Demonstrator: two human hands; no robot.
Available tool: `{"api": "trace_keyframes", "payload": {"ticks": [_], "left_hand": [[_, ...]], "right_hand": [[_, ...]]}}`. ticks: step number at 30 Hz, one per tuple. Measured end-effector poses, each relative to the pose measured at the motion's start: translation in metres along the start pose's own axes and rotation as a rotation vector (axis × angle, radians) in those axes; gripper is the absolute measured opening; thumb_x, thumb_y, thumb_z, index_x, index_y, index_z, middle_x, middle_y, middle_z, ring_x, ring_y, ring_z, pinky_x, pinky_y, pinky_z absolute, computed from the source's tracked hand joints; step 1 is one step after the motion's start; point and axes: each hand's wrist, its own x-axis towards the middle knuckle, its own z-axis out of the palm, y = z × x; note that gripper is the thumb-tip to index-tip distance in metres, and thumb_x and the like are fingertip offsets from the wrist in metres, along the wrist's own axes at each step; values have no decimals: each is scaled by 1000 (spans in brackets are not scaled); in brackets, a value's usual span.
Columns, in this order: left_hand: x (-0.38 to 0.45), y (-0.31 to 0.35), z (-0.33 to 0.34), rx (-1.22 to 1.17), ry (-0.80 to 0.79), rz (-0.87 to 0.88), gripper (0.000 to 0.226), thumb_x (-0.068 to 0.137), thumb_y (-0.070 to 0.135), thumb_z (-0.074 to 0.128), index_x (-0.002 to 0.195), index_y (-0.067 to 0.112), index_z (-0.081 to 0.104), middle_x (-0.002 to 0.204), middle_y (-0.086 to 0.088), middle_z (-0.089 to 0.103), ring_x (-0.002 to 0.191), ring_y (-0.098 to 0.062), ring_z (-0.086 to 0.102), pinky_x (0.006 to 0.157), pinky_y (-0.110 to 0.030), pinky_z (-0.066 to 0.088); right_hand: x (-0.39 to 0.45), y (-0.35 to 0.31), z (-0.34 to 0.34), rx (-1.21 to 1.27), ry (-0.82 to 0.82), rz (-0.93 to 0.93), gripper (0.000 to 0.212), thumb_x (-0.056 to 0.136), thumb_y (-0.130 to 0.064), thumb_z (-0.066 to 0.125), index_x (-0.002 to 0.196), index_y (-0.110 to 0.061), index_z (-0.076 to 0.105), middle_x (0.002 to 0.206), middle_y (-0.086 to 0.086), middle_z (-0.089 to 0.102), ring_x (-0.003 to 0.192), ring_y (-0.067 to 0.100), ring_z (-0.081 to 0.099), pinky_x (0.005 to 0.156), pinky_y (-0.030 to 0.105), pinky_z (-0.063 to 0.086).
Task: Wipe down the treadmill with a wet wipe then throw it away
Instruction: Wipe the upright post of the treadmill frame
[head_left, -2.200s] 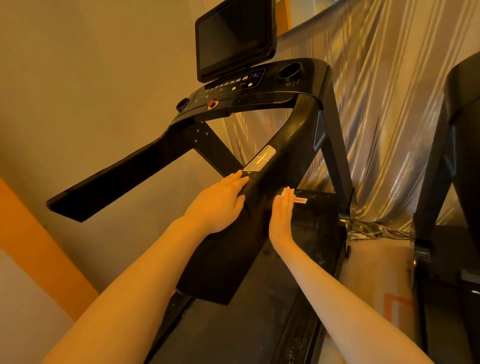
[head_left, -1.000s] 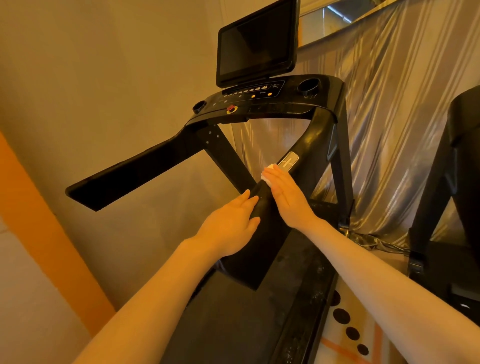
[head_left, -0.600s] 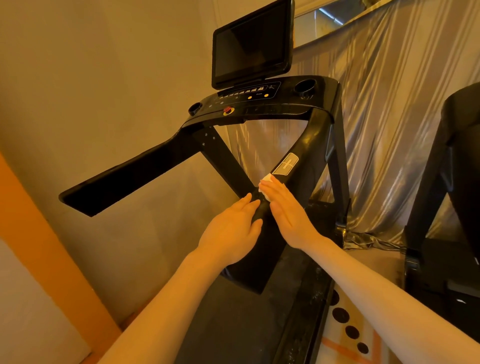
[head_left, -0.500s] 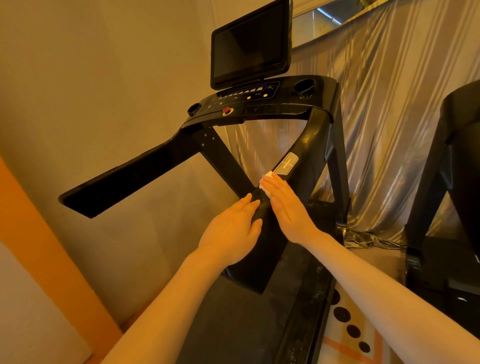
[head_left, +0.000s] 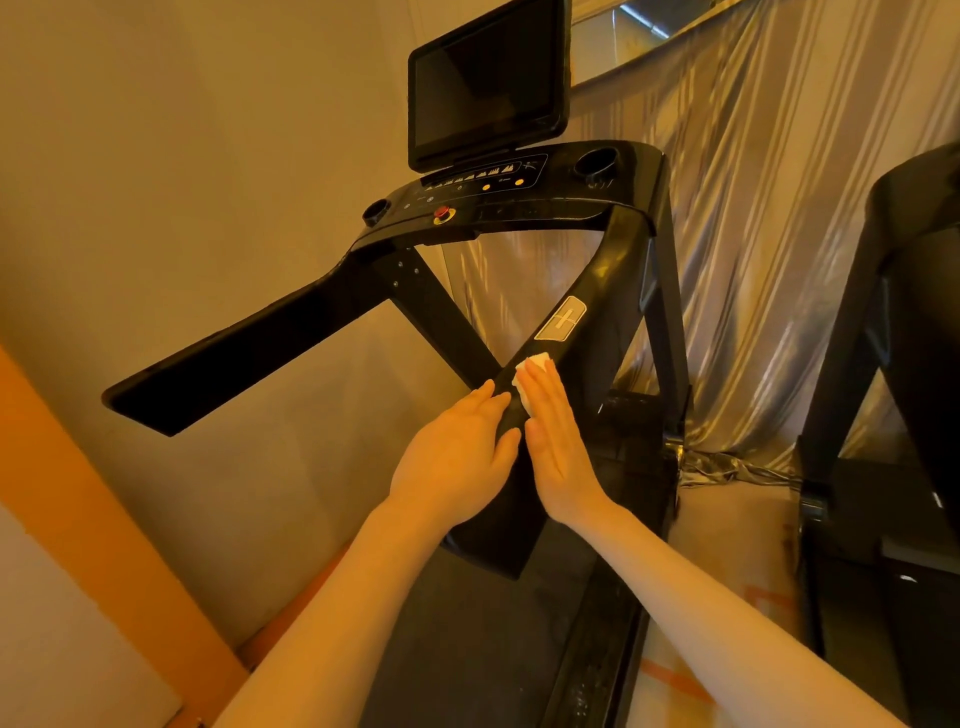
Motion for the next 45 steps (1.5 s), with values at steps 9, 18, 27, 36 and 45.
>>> {"api": "trace_keyframes", "payload": {"ticks": [9,18,27,36,45], "left_hand": [[-1,0,1,34,2,7,55,102,40,41,153,29,23,162,9,17,144,-12,28,112,-27,31],[-2,2,2,38,17,1,56,102,41,41,153,30,23,162,9,17,144,-12,29,111,-28,34],[-2,3,1,44,21,1,55,102,40,42,153,30,24,162,9,17,144,-12,29,110,-26,33],[-1,1,3,54,28,-1,55,102,40,41,153,30,24,162,9,18,144,-12,29,110,-26,33],[-1,2,2,60,12,-10,55,102,39,41,153,29,24,162,8,17,144,-13,29,111,-27,32]], "right_hand": [[18,7,2,-1,106,117,55,99,-64,15,149,-43,6,160,-18,-4,150,8,-2,123,43,6],[-24,-7,16,131,98,156,66,98,-63,21,154,-33,0,160,-24,-6,149,2,1,119,21,6],[-1,4,15,102,178,345,54,94,-65,17,142,-53,-6,155,-29,-13,148,1,-9,123,34,0],[-27,2,21,104,160,330,52,100,-50,22,146,-47,-2,162,-16,-8,148,1,-6,121,24,2],[-34,5,23,148,160,500,57,94,-59,19,143,-51,-9,161,-17,-13,147,1,-9,123,36,3]]}}
